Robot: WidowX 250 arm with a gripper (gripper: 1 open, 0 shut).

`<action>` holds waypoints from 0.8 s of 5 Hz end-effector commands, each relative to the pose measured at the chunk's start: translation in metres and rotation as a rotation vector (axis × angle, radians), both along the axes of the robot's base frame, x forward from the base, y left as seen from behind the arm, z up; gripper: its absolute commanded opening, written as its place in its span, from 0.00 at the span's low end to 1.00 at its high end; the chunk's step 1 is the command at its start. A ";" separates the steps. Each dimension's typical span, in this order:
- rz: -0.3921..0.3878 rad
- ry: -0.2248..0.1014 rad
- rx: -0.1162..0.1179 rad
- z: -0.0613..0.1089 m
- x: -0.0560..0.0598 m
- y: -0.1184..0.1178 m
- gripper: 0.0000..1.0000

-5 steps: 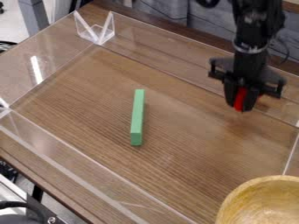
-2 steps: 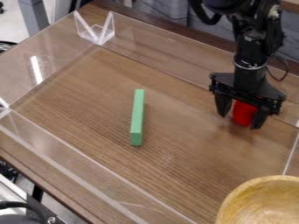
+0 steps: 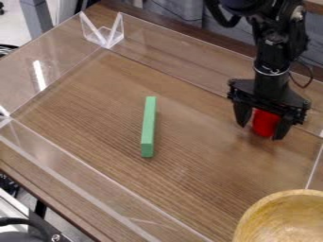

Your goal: Move the red fruit to the right

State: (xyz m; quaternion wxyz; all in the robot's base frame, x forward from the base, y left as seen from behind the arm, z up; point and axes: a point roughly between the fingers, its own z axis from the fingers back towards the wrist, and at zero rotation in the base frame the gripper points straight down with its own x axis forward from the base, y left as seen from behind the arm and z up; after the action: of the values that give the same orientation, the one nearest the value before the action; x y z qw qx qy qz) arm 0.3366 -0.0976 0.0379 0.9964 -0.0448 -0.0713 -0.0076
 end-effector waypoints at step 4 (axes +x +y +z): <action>0.007 -0.103 -0.033 0.033 0.008 -0.005 1.00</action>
State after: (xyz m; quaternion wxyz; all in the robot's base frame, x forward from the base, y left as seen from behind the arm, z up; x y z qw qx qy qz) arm 0.3375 -0.0985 0.0420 0.9956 -0.0492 -0.0797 -0.0056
